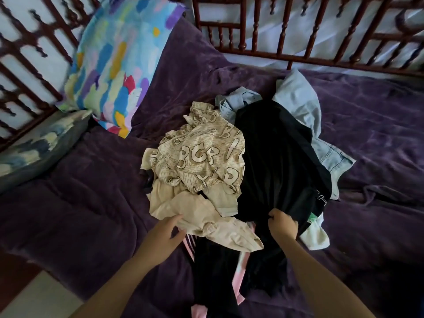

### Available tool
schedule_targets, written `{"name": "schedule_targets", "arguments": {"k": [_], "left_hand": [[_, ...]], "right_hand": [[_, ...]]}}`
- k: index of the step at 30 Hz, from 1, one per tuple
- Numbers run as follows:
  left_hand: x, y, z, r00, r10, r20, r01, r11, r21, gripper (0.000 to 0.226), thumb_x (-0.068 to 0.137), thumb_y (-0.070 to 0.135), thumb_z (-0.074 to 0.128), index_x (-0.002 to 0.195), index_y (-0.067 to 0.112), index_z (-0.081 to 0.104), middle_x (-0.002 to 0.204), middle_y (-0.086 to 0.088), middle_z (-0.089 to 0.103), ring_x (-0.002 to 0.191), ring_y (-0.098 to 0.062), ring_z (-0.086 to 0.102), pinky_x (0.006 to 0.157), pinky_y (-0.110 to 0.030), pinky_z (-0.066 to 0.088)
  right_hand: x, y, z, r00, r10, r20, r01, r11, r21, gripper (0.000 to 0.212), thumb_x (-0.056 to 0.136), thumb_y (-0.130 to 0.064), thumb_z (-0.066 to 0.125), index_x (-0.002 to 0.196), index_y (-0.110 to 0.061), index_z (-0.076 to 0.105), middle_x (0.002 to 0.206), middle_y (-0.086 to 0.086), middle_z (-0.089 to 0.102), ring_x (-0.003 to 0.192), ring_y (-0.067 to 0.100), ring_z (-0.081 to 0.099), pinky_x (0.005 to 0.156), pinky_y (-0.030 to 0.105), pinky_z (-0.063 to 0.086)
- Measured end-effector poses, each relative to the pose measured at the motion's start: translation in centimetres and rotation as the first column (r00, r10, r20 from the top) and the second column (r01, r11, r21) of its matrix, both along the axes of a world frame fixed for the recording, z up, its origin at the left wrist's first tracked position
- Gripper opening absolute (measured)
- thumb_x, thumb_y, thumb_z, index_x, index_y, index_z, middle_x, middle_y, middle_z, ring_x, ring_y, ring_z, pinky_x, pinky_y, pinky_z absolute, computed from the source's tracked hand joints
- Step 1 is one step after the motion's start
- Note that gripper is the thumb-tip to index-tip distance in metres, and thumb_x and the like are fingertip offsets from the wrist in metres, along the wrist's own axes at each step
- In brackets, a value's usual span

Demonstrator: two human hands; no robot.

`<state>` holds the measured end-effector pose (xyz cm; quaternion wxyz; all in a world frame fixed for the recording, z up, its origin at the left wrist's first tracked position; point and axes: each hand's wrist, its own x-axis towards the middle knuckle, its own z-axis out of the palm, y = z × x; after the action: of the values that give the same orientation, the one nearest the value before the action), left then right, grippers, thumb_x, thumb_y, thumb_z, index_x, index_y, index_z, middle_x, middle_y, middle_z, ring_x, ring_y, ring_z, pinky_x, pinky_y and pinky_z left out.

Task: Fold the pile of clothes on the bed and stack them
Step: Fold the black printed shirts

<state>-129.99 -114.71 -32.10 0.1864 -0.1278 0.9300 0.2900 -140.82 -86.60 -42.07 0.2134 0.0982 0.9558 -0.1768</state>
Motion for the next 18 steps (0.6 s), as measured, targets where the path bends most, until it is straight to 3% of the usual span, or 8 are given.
{"name": "schedule_targets", "arguments": {"k": [4,9,12,18], "left_hand": [[-0.6,0.6,0.2,0.997,-0.076,-0.006,0.076,0.997,0.023,0.05,0.096,0.032,0.048,0.142,0.019,0.035,0.136,0.004,0.045,0.119,-0.009,0.046,0.096,-0.018,0.036],[-2.0,2.2,0.5,0.971,-0.24,-0.016,0.241,0.97,0.037,0.053,0.093,0.04,0.047,0.14,0.016,0.039,0.137,-0.001,0.047,0.127,-0.014,0.043,0.103,-0.026,0.036],[-3.1,2.6,1.4,0.93,-0.364,-0.05,0.366,0.929,0.048,0.052,0.093,0.036,0.05,0.14,0.016,0.039,0.139,-0.002,0.046,0.127,-0.015,0.043,0.103,-0.028,0.036],[-4.0,-0.4,4.5,0.807,-0.555,-0.204,0.578,0.813,0.077,0.053,0.094,0.033,0.051,0.143,0.024,0.033,0.145,0.0,0.037,0.125,-0.014,0.044,0.099,-0.025,0.037]], "right_hand": [[4.3,-0.7,1.1,0.997,-0.07,-0.019,0.07,0.997,-0.034,0.032,0.09,-0.014,0.043,0.117,-0.021,0.059,0.115,0.002,0.065,0.112,0.023,0.055,0.09,0.031,0.032],[8.5,-2.2,4.7,0.989,-0.138,-0.061,0.131,0.986,-0.107,0.029,0.092,-0.016,0.046,0.116,-0.021,0.061,0.117,0.0,0.066,0.114,0.02,0.055,0.091,0.027,0.033],[9.2,-2.9,8.7,0.961,-0.206,-0.183,0.179,0.972,-0.155,0.026,0.09,-0.013,0.05,0.112,-0.015,0.065,0.112,0.004,0.068,0.112,0.024,0.057,0.092,0.03,0.036],[11.6,-6.7,19.2,0.75,-0.379,-0.542,0.281,0.924,-0.258,0.023,0.088,-0.001,0.053,0.104,-0.004,0.068,0.105,0.009,0.069,0.102,0.028,0.061,0.09,0.033,0.04]]}}
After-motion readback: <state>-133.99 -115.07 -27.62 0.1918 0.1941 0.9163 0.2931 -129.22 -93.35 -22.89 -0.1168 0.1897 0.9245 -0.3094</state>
